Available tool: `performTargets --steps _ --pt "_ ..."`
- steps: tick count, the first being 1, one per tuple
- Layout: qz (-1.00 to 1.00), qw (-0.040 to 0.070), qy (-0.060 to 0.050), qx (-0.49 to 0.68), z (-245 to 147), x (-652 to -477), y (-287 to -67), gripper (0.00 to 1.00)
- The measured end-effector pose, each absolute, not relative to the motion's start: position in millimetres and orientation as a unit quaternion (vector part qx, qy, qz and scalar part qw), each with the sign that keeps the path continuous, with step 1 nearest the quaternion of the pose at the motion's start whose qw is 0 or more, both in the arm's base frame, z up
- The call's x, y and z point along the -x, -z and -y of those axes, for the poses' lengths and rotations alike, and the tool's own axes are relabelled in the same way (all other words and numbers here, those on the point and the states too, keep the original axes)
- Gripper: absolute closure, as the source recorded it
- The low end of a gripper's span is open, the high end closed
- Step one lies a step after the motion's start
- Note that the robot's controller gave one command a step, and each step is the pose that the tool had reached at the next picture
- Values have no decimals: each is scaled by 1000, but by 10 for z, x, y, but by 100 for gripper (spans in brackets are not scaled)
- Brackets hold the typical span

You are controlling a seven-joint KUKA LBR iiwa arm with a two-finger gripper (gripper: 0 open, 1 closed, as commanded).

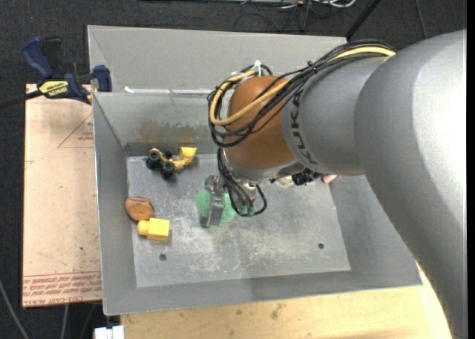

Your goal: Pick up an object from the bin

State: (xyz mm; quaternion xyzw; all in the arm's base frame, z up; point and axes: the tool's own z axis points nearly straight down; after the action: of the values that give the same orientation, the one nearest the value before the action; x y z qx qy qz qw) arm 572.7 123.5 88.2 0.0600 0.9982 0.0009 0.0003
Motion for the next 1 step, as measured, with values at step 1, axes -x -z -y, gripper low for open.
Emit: performTargets --steps 1 --pt "-998 0 -1 -60 -1235 -5724 -971 100"
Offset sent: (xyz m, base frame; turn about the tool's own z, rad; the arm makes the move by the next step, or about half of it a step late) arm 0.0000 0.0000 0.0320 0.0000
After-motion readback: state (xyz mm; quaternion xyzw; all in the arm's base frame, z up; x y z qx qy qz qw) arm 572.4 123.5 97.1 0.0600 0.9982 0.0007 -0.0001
